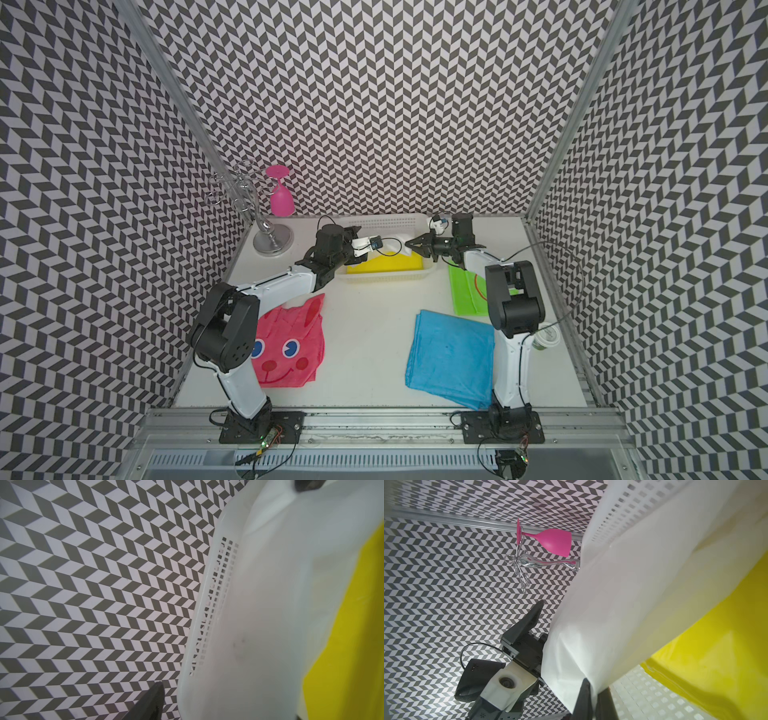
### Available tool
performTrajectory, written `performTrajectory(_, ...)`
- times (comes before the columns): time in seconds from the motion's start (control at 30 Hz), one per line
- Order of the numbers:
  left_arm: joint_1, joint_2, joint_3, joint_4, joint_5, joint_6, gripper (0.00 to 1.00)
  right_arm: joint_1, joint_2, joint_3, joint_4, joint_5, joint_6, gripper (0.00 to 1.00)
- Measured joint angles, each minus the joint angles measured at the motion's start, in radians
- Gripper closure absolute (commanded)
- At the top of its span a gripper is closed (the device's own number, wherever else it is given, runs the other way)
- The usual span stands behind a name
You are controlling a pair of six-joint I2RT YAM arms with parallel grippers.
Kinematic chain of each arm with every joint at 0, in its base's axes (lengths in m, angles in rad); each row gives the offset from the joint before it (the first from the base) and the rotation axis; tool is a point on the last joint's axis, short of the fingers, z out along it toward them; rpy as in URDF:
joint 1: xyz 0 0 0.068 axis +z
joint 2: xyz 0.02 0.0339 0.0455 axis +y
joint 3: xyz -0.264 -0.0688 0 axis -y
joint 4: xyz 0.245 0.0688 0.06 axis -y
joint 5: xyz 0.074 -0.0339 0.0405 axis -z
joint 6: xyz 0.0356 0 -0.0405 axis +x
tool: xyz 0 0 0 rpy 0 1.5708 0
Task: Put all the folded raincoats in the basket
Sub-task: Place the raincoat in the basket.
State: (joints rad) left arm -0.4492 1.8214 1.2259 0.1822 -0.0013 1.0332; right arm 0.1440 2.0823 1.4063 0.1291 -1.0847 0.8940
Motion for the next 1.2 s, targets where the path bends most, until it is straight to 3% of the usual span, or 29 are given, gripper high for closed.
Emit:
performTrajectory(0.07,0.005,-0.005,0.021,-0.064,0.042,-0.031,0.16,-0.003,0.0,0.018,-0.067,0.007,-0.048,0.92)
performTrajectory(0.13,0.012,-0.024,0.031,-0.133,0.091,-0.058,0.12,-0.003,0.0,0.046,-0.139,0.017,-0.095,0.7)
performTrajectory(0.17,0.015,-0.037,0.034,-0.171,0.119,-0.067,0.08,-0.003,0.0,0.06,-0.172,0.023,-0.116,0.64)
performTrajectory(0.5,0.109,-0.127,0.13,-0.475,0.385,-0.09,0.07,-0.001,-0.053,0.08,-0.394,0.188,-0.246,0.42)
performTrajectory(0.63,0.168,-0.1,0.22,-0.57,0.499,-0.164,0.08,0.018,-0.13,0.1,-0.536,0.38,-0.326,0.42)
performTrajectory(0.77,0.204,-0.016,0.334,-0.6,0.597,-0.301,0.27,0.089,-0.183,0.188,-0.642,0.584,-0.404,0.47)
performTrajectory(0.87,0.204,0.072,0.403,-0.612,0.65,-0.376,0.39,0.182,-0.182,0.29,-0.691,0.683,-0.462,0.59)
performTrajectory(1.07,0.167,0.177,0.424,-0.678,0.661,-0.383,0.6,0.299,-0.092,0.483,-0.793,0.74,-0.539,0.72)
performTrajectory(1.2,0.158,0.181,0.373,-0.672,0.655,-0.333,0.63,0.287,-0.016,0.474,-0.853,0.737,-0.58,0.75)
